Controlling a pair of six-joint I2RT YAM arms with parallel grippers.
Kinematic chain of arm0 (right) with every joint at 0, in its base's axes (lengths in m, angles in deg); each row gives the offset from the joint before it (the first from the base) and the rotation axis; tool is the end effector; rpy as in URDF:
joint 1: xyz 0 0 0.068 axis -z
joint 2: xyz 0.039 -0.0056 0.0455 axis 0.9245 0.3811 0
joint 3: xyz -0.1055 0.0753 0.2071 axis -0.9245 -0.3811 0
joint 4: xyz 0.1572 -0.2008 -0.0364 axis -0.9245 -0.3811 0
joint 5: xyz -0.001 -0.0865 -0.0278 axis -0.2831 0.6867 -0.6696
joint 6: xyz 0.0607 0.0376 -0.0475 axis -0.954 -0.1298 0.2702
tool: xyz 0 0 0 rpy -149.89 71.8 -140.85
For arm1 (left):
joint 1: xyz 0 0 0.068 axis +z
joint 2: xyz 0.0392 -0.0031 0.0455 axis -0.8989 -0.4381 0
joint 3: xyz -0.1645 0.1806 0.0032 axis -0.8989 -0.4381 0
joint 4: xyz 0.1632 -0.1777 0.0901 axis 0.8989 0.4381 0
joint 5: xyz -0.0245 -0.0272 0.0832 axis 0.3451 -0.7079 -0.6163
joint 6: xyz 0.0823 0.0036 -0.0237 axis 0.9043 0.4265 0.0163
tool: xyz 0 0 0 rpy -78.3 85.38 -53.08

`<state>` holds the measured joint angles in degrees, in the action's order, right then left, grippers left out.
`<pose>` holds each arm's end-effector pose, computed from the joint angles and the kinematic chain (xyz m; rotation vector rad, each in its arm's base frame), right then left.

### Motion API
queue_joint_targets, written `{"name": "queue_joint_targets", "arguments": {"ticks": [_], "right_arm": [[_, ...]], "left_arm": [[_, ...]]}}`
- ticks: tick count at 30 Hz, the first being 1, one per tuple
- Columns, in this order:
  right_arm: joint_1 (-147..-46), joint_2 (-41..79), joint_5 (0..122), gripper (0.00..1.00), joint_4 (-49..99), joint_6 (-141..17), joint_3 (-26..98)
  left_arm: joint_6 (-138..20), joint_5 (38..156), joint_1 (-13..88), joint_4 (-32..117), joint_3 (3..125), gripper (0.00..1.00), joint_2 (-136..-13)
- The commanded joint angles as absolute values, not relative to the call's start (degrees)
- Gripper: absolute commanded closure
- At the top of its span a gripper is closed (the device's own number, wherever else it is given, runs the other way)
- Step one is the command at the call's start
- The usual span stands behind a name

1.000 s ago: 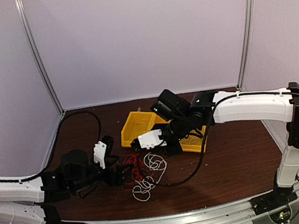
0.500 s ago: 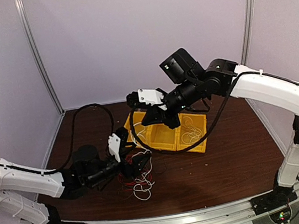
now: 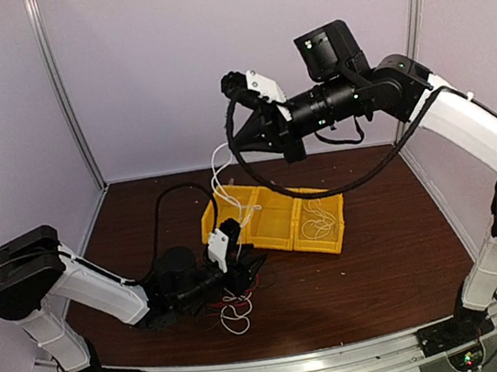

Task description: Untangle the cables

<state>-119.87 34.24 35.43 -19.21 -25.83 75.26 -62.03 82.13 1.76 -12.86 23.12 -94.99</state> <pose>0.1986 0.3244 0.4198 -1.5996 1.2767 0.8365 0.1703 -0.3048 0.1367 0.6330 1.6601 -0.8934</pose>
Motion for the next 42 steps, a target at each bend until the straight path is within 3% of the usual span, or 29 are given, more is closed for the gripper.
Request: {"name": "queue_joint_targets", "arguments": {"ticks": [1, 13, 27, 35, 42], "right_arm": [[-116.62, 30.81, 30.00, 1.00, -19.06, -28.45, 81.92], [-105.45, 30.84, 25.17, 1.00, -16.51, -31.82, 93.80], [-103.13, 28.83, 31.06, 1.00, -9.64, -33.47, 78.96], [-101.96, 29.04, 34.66, 1.00, -5.51, -33.51, 68.40], [-100.42, 29.89, 37.48, 1.00, -3.10, -31.95, 60.29]], "left_arm": [[-63.66, 82.28, 1.79, -18.45, 23.16, 0.61, -98.23], [-68.70, 80.33, 1.80, -16.05, 19.16, 0.66, -99.80], [-71.80, 79.79, 1.36, -7.69, 15.39, 0.59, -91.17], [-71.03, 78.14, -0.18, -2.66, 15.84, 0.38, -85.77], [-72.27, 75.59, -1.19, -0.74, 14.20, 0.30, -82.08]]}}
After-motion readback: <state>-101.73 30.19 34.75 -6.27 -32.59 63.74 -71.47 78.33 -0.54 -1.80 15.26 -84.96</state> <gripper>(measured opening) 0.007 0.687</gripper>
